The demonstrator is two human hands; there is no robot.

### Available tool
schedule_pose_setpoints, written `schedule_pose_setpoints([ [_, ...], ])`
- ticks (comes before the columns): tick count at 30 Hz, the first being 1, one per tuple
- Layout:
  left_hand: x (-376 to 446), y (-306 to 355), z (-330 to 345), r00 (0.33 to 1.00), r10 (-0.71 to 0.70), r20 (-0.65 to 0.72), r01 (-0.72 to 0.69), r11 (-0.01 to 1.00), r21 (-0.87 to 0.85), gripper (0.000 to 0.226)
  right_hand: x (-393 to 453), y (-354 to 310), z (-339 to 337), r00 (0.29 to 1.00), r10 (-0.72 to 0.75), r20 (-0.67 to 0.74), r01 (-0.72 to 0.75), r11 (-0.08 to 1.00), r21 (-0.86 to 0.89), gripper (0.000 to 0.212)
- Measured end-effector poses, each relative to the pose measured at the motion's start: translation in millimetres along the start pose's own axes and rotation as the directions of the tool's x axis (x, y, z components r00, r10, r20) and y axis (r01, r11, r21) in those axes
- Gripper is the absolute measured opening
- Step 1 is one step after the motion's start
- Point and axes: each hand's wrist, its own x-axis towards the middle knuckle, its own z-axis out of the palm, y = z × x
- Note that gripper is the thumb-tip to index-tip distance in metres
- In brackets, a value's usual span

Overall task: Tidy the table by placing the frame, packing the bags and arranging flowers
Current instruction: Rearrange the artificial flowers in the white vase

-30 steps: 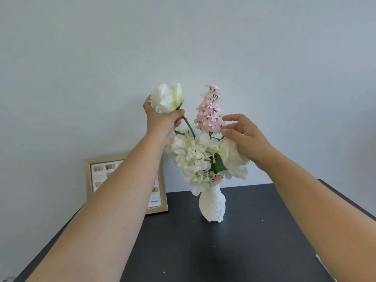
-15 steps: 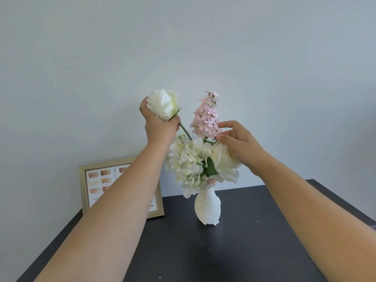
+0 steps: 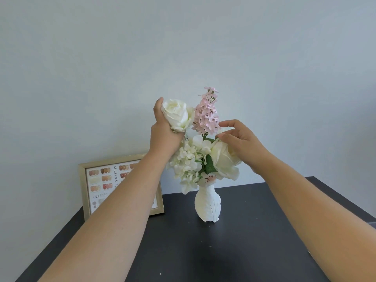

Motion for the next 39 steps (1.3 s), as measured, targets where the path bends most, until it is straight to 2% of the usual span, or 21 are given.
schedule_pose_setpoints([
  [3,3,-3,3,0.979,-0.082,0.185,0.072,0.996,0.06,0.095,1,0,0,1.0,0.01,0.0,-0.01,1.0,0.002,0.026],
  [7,9,0,-5,0.944,-0.077,0.32,0.029,0.988,0.152,0.086,3,2,-2,0.999,-0.004,-0.034,0.005,1.0,0.018,0.023],
  [10,5,3,-19,0.917,-0.113,0.383,0.001,0.96,0.281,0.088,6,10,-3,0.981,-0.055,-0.184,0.049,0.998,-0.036,0.018],
  [12,-3,5,-25,0.875,-0.172,0.452,0.054,0.963,0.263,0.088,11,15,-5,0.958,-0.042,-0.282,0.025,0.998,-0.061,0.017],
  [14,-11,7,-23,0.872,-0.202,0.446,0.106,0.967,0.232,0.075,15,18,-8,0.941,0.037,-0.335,-0.043,0.999,-0.009,0.02],
  [17,-15,5,-12,0.919,-0.19,0.346,0.014,0.891,0.453,0.059,21,22,-14,0.944,0.191,-0.268,-0.164,0.979,0.121,0.028],
  [22,-14,3,-4,0.88,-0.246,0.406,-0.024,0.83,0.557,0.051,24,31,-16,0.954,0.261,-0.15,-0.25,0.964,0.087,0.028],
  [24,-10,2,-9,0.876,-0.245,0.416,0.011,0.872,0.49,0.053,26,32,-20,0.953,0.25,-0.169,-0.239,0.968,0.082,0.028],
  [25,-8,2,-13,0.892,-0.239,0.382,0.097,0.929,0.356,0.053,26,33,-22,0.952,0.239,-0.192,-0.226,0.97,0.086,0.029],
  [26,-7,0,-16,0.914,-0.239,0.327,0.199,0.968,0.151,0.048,27,33,-26,0.949,0.228,-0.216,-0.213,0.973,0.091,0.032],
  [27,-9,-3,-18,0.938,-0.245,0.245,0.27,0.96,-0.077,0.041,27,34,-28,0.945,0.229,-0.235,-0.211,0.972,0.1,0.034],
  [28,-13,-7,-19,0.944,-0.276,0.181,0.314,0.92,-0.236,0.039,28,36,-30,0.941,0.24,-0.239,-0.219,0.969,0.112,0.036],
  [29,-19,-11,-18,0.938,-0.309,0.159,0.345,0.884,-0.315,0.044,28,38,-31,0.94,0.258,-0.224,-0.236,0.964,0.124,0.039],
  [33,-45,-18,-3,0.928,-0.278,0.247,0.354,0.863,-0.361,0.061,29,47,-20,0.949,0.311,-0.051,-0.296,0.936,0.191,0.048],
  [36,-39,-13,4,0.92,-0.255,0.299,0.352,0.871,-0.343,0.067,27,44,-11,0.967,0.249,0.052,-0.254,0.955,0.155,0.04],
  [39,-32,-16,4,0.883,-0.267,0.386,0.388,0.878,-0.279,0.102,22,40,-8,0.975,0.209,0.081,-0.216,0.971,0.098,0.045],
])
